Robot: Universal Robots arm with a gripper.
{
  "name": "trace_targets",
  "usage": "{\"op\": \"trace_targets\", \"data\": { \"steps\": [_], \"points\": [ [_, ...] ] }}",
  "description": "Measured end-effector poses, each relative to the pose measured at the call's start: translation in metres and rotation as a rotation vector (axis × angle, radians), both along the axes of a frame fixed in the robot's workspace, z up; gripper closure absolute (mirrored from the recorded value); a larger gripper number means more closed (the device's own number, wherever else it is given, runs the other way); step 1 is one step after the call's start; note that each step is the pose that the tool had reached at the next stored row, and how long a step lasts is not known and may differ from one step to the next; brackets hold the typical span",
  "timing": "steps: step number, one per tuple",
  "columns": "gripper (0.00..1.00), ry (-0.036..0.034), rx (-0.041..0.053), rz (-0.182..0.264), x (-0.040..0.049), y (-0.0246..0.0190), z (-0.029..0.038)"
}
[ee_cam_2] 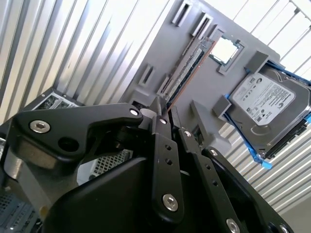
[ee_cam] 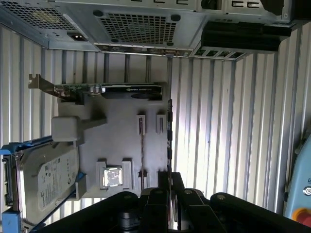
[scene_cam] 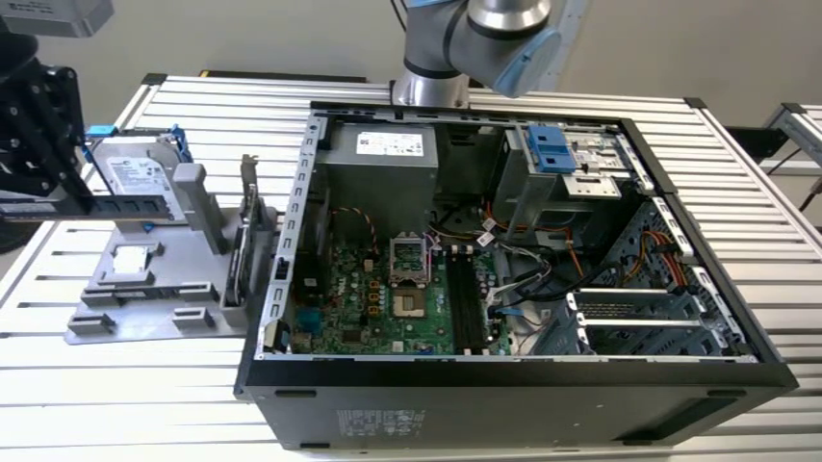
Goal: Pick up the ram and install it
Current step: 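Pick up the ram and move it above insertion slot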
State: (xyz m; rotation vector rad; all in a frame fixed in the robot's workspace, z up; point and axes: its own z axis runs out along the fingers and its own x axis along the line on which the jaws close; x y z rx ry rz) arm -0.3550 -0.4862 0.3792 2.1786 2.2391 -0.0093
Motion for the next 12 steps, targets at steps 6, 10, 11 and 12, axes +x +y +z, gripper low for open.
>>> {"op": "trace_targets", "data": {
  "steps": [6, 10, 11, 12],
  "points": [
    [1.00, -0.0001, 0.0000, 0.000, 0.0085, 0.0000, 0.0000],
    [1.00, -0.0001, 0.0000, 0.000, 0.0129, 0.0000, 0.0000],
    [1.00, -0.0001, 0.0000, 0.000, 0.0139, 0.0000, 0.0000],
    [1.00, -0.0001, 0.0000, 0.000, 0.0149, 0.0000, 0.0000]
  ]
}}
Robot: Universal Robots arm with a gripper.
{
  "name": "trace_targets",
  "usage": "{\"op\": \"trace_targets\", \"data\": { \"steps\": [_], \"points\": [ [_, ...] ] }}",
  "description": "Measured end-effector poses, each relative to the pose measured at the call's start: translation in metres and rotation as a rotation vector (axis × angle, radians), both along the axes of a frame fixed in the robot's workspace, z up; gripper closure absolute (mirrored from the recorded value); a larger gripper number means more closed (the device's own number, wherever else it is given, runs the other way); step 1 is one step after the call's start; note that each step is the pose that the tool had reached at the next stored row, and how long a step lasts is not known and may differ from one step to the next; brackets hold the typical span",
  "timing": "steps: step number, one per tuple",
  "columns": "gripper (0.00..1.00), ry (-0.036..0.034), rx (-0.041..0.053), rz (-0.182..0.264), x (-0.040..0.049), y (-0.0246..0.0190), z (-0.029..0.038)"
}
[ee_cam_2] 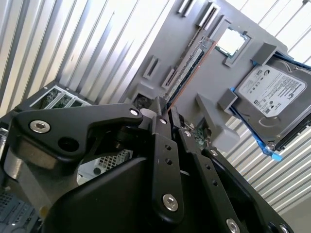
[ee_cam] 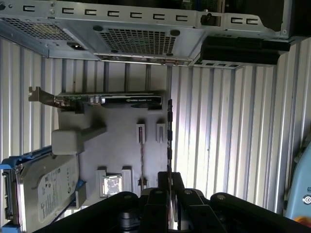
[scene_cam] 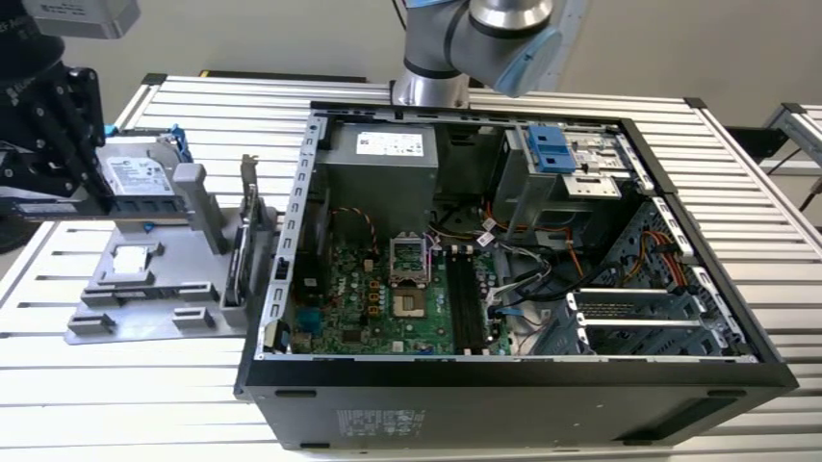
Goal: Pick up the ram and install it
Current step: 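Pick up the ram and move it above insertion slot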
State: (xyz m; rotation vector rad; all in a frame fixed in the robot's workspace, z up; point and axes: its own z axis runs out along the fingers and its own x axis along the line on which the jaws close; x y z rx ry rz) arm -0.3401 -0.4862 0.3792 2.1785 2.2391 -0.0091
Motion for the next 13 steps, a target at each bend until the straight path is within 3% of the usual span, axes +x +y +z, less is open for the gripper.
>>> {"op": "trace_targets", "data": {
  "steps": [13],
  "points": [
    [1.00, 0.0000, 0.0000, 0.000, 0.0158, 0.0000, 0.0000]
  ]
}}
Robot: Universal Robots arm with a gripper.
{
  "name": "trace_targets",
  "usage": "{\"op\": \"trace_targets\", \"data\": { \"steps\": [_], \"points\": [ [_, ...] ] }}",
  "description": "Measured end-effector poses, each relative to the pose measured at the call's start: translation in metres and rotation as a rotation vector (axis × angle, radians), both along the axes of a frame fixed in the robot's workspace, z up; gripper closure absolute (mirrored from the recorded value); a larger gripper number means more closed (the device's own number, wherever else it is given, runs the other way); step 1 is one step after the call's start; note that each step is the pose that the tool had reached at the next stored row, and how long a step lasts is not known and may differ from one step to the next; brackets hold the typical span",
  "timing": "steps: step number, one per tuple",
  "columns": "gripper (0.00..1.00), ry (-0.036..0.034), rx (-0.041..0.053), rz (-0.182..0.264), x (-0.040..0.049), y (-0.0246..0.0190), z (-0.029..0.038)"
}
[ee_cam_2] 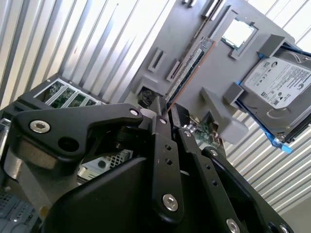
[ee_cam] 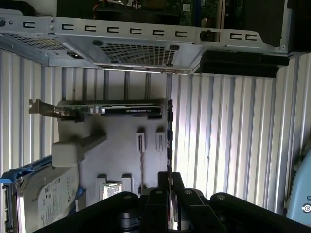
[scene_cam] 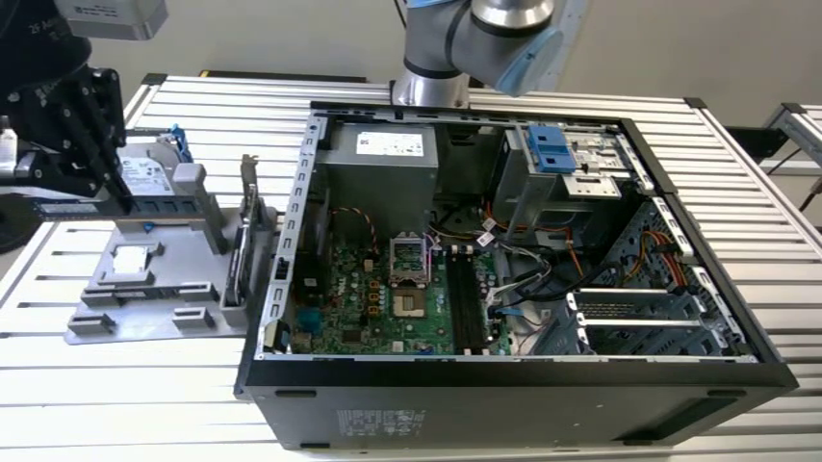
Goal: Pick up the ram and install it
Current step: 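Pick up the ram and move it above insertion slot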
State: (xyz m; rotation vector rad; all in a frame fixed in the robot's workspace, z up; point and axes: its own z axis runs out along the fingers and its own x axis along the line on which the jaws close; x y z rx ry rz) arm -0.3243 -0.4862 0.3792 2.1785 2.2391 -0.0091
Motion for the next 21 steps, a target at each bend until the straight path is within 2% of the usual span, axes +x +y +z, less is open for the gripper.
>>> {"op": "trace_targets", "data": {
  "steps": [21],
  "points": [
    [1.00, 0.0000, 0.0000, -0.006, 0.0295, 0.0000, 0.0000]
  ]
}}
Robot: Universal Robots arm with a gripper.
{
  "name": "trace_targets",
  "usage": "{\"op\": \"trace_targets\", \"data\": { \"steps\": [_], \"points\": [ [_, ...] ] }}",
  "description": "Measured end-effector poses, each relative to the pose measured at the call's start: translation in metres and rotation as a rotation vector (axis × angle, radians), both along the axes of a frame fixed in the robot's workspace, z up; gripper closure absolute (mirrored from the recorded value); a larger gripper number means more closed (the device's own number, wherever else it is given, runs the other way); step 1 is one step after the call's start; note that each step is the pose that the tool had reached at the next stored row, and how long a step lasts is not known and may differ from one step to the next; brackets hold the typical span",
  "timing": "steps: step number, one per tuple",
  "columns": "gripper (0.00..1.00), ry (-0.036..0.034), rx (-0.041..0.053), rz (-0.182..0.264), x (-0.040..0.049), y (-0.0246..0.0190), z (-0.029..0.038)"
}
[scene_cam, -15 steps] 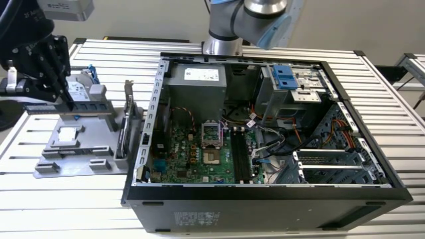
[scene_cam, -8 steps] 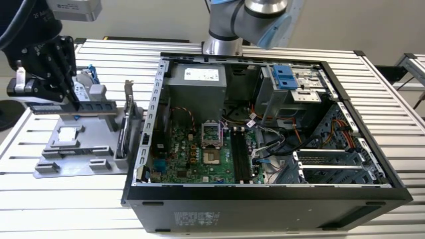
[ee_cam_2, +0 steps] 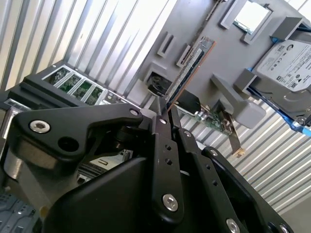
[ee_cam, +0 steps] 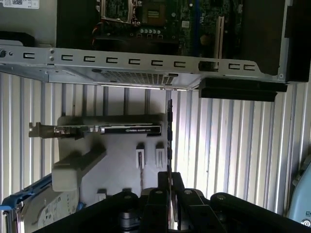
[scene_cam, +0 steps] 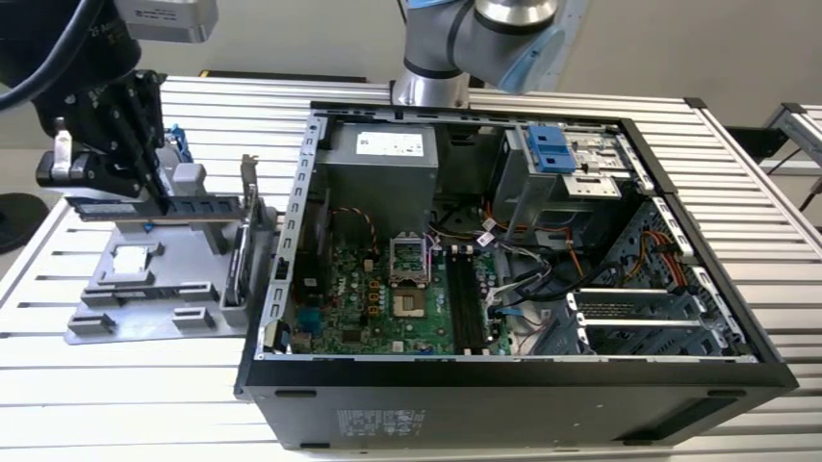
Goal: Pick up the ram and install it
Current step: 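Pick up the ram and move it above insertion slot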
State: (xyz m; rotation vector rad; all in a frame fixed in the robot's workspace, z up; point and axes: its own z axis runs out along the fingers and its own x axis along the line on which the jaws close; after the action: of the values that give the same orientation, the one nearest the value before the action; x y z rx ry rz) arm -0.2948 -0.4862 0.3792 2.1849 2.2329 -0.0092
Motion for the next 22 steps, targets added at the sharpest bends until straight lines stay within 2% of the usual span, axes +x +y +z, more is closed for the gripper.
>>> {"op": "trace_targets", "data": {
  "steps": [10, 22],
  "points": [
    [1.00, 0.0000, 0.0000, -0.022, 0.0124, 0.0000, 0.0000],
    [1.00, 0.0000, 0.0000, -0.022, 0.0276, 0.0000, 0.0000]
  ]
}}
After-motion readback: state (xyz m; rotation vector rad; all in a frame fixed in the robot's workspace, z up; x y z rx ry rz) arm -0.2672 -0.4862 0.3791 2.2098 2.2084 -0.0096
